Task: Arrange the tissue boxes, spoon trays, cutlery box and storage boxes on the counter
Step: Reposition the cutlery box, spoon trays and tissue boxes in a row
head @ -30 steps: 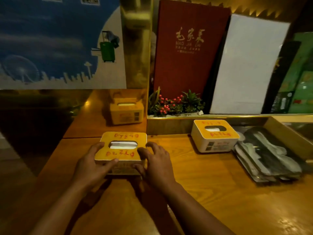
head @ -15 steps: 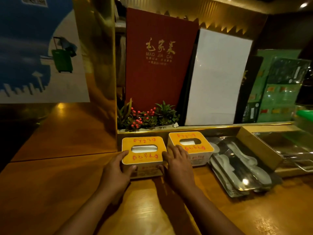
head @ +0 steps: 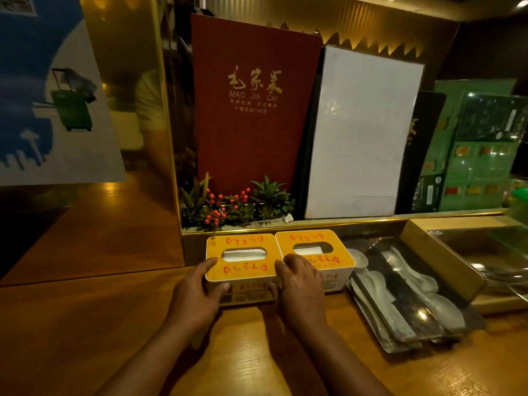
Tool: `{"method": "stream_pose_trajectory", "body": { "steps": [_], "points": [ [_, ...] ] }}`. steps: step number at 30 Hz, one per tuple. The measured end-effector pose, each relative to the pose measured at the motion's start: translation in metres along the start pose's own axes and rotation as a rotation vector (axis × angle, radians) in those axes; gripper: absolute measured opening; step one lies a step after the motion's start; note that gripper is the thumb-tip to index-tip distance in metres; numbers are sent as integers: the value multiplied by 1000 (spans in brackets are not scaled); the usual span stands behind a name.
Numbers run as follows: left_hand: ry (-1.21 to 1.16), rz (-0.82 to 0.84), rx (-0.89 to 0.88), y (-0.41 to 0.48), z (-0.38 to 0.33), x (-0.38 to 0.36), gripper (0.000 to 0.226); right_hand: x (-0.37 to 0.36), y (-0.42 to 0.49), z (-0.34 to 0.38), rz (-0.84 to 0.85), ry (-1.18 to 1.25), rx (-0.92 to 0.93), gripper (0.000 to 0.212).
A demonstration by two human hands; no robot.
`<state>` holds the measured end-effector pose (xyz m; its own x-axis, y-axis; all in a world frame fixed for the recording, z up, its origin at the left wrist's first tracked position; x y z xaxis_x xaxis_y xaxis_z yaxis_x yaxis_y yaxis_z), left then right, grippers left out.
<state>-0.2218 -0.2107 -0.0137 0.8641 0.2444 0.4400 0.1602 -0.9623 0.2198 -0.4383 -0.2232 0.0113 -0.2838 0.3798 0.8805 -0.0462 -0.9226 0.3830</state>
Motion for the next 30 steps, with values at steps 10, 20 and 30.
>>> {"method": "stream_pose_trajectory", "body": {
  "steps": [10,20,30],
  "points": [
    [-15,0,2,-2,0,-5,63,5,5,1,43,32,23,47],
    [-10,-10,13,-3,0,-8,64,6,6,-1,58,11,33,47],
    [134,63,-41,-4,-1,-11,74,5,4,-2,110,32,26,53]
  ]
}}
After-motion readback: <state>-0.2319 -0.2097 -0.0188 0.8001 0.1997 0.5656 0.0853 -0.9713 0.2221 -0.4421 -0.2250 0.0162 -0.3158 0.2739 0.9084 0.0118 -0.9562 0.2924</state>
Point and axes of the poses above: each hand's wrist, its own y-axis towards the middle knuckle, its own x-axis out of the back of the hand, z = x × y, the point moved 7 cm from there along y, towards the middle knuckle, and after that the axes turned 9 degrees about -x, right-handed, at the moved point
